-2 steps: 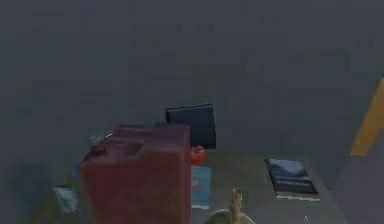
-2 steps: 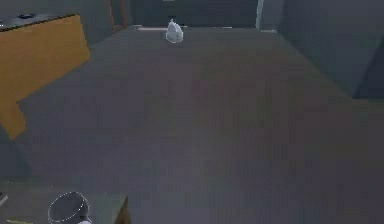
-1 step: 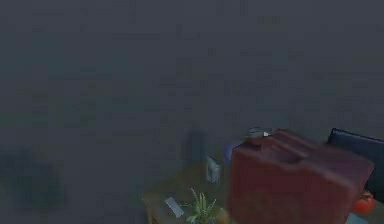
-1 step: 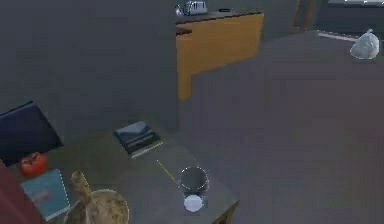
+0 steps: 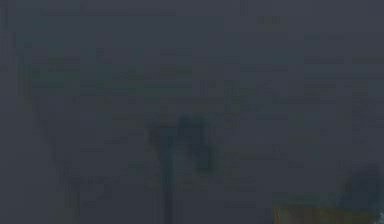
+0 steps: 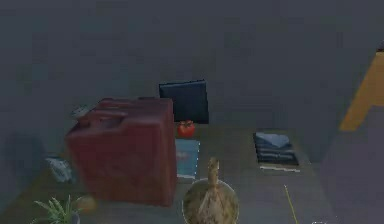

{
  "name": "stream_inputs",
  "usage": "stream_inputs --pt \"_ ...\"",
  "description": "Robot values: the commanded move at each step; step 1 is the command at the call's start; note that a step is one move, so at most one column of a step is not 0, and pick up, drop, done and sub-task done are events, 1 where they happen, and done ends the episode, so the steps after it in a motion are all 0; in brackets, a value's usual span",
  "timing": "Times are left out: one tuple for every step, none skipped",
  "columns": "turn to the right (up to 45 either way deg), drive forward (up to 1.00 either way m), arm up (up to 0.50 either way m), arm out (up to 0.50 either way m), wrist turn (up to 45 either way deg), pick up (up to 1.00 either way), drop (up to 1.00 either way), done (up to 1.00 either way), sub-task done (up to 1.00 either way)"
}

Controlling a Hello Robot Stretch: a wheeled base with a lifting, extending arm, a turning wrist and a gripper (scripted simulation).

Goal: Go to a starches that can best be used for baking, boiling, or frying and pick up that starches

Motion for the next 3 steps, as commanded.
stream_inputs --pt "-30.0 0.0 0.0 0.0 0.0 0.0 0.0 0.0 0.0" --pt "0.0 0.0 0.5 0.0 0.0 0.0 0.0 0.0 0.0" --pt "0.0 0.0 0.36 0.0 0.0 0.0 0.0 0.0 0.0"
